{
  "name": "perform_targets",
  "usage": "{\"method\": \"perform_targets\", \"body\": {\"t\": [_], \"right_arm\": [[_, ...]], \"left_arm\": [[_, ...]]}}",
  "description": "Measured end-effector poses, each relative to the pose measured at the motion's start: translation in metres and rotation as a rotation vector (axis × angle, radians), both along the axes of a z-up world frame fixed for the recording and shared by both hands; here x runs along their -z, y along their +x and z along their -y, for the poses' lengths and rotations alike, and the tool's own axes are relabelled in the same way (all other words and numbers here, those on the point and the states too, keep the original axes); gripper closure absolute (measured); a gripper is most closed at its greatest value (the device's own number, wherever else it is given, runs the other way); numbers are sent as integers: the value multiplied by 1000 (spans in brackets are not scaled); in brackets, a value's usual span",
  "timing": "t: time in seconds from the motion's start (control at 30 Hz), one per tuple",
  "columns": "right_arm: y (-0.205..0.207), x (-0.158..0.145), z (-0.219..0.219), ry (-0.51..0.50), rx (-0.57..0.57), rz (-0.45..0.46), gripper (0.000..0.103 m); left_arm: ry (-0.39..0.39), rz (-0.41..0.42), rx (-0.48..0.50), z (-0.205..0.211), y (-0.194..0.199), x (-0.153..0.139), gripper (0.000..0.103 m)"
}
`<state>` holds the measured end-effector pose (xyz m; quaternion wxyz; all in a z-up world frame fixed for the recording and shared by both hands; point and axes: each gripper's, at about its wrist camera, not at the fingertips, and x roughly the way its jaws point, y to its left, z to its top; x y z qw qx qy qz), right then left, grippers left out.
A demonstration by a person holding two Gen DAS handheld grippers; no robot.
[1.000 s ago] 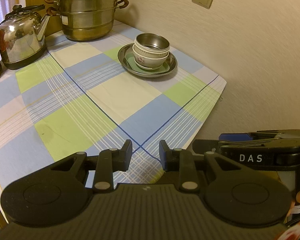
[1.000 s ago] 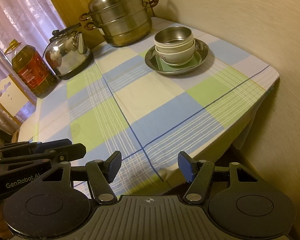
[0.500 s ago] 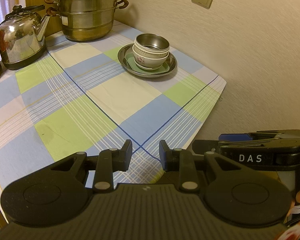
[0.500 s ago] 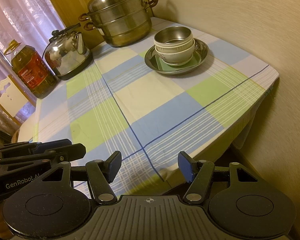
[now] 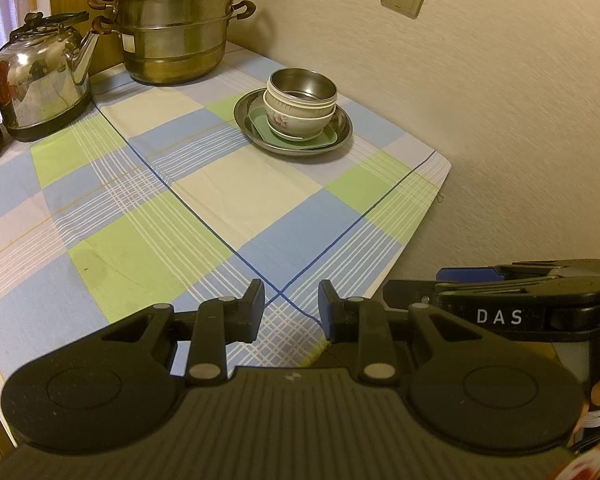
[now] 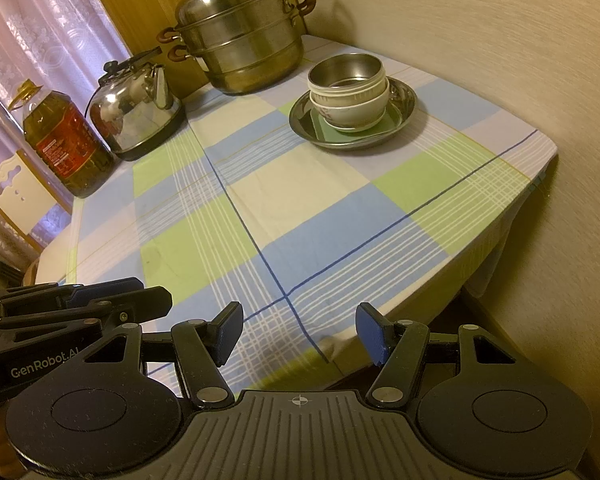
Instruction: Organize plates and bowls
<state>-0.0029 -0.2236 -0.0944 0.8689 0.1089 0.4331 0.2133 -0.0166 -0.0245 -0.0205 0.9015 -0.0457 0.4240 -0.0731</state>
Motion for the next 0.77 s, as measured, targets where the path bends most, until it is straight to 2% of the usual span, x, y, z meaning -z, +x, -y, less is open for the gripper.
{"method": "perform_targets", "body": {"t": [0.77], "right_arm": [[3, 1, 0, -1, 1, -2, 41]], "left_arm": [[-5, 12, -3, -1, 6, 0, 76]]}}
